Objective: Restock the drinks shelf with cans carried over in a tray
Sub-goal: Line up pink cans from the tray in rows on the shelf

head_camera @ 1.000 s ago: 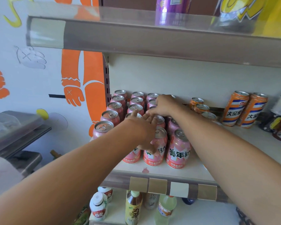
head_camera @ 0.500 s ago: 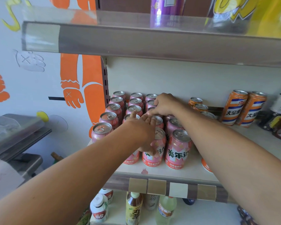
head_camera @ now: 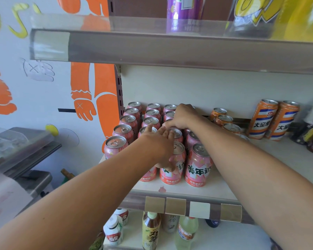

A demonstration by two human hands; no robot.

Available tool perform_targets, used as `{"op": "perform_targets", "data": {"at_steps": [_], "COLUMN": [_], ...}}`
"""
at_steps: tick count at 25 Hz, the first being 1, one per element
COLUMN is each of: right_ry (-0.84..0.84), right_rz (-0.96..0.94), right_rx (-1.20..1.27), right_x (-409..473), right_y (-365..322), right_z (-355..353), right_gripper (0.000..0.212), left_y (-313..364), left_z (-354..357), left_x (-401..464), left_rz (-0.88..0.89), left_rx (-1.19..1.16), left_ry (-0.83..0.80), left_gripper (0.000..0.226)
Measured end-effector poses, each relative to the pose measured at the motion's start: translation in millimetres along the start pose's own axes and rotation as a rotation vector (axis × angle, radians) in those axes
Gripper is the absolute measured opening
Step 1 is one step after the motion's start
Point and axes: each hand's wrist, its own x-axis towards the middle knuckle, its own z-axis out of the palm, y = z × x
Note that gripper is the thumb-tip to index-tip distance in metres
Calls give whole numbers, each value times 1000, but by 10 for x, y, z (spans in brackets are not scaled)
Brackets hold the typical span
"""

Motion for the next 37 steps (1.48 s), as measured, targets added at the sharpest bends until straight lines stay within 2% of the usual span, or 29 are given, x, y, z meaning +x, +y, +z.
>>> {"op": "perform_targets", "data": {"at_steps": [9,14,17,18,20,25,28,31,37], "right_ry": [-61,2,41,24,-26,-147,-213,-264,-240], "right_rz": [-57,-55,-162,-199,-280,-388,-385,-362,-369], "right_rx": [-51,-20,50,76,57,-89,-144,-208,-285], "right_x": [-89,-248,-360,-411,-500,-608,-624,-626,-609], "right_y": [-21,-38,-74,-105,-184,-429,-471,-481,-470], "right_z": [-26,-191,-252,-243,-196,-146,-108,-91,-35], "right_gripper": [51,44,26,32,40,33,29,42,51], "left_y": [-28,-165,-393,-472,-580,-558,-530,-536,-498], "left_z": [39,16,-15,-2,74,289,311,332,332], "left_x": [-19,-134,-294,-348,-437,-486,-437,-403,-332], "left_rz": [8,22,-37,-62,-91,-44,-26,-26,-68], "left_rx": [-41,-74,-69,-59,-49,-48,-10,7,48], "left_ry": [70,83,77,54,17,56,83,104,99], "left_gripper": [113,125,130,130,128,116,102,90,85]}}
